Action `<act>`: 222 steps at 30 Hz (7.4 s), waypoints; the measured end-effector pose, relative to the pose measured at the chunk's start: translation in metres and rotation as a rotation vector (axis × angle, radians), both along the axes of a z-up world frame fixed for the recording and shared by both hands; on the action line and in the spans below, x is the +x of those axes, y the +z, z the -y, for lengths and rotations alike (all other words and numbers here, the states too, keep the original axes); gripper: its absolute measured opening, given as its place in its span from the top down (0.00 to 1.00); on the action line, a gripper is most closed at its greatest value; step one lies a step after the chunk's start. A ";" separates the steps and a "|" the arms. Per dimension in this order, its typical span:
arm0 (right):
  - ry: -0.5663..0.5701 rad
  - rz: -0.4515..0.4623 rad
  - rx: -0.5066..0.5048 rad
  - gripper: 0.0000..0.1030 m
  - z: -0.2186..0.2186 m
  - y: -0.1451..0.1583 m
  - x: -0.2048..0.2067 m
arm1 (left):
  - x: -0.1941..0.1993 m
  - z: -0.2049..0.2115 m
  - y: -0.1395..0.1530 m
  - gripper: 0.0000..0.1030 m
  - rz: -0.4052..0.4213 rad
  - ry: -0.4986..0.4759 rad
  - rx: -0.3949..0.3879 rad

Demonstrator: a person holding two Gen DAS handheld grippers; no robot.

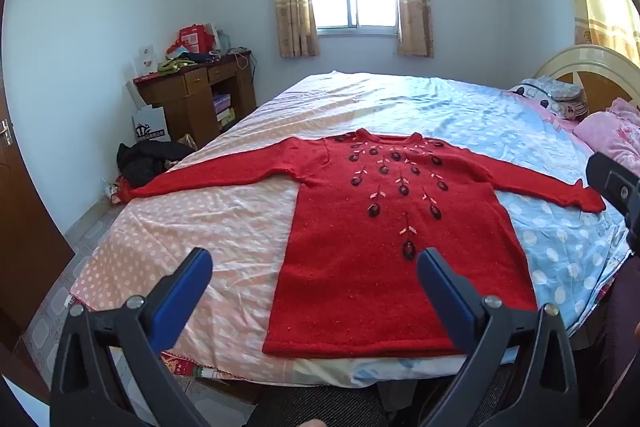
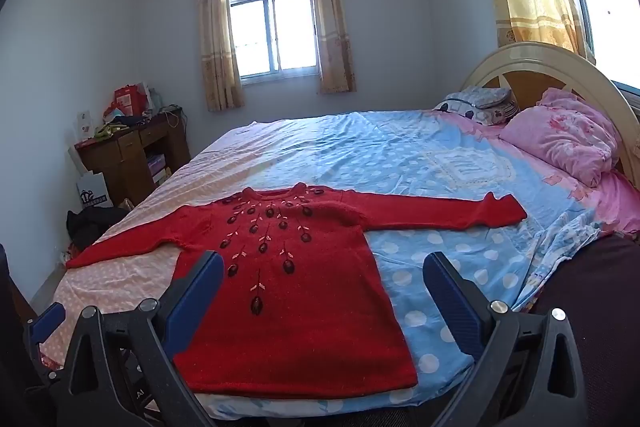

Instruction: Fold small clothes

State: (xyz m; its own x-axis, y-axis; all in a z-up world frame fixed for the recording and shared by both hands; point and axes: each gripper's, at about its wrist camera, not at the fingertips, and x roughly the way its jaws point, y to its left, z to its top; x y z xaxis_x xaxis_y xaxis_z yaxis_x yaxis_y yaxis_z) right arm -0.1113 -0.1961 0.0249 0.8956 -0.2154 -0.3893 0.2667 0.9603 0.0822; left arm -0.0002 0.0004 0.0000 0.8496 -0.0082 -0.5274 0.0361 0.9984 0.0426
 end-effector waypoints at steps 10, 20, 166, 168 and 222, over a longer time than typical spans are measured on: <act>0.000 -0.004 0.007 0.03 0.000 0.001 0.000 | 0.001 0.000 -0.003 0.00 -0.017 -0.012 0.008; -0.002 -0.009 0.008 0.03 0.001 -0.006 0.003 | 0.000 0.006 -0.004 0.00 -0.019 -0.021 0.003; -0.367 -0.303 0.106 0.90 0.310 -0.034 0.244 | 0.265 0.036 -0.118 0.00 -0.204 -0.074 -0.070; -0.282 -0.294 0.110 0.90 0.274 -0.028 0.261 | 0.265 0.034 -0.115 0.00 -0.236 -0.095 -0.070; 0.559 -0.406 0.156 0.83 -0.153 -0.160 0.407 | 0.250 -0.119 -0.127 0.00 -0.179 0.202 -0.053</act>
State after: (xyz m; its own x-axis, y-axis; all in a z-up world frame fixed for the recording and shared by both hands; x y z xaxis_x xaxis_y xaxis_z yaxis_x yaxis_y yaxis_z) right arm 0.2957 -0.0428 -0.1354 0.6334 0.3201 -0.7046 -0.2242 0.9473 0.2288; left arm 0.2496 0.1191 -0.1269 0.7303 0.1205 -0.6724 -0.1617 0.9868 0.0013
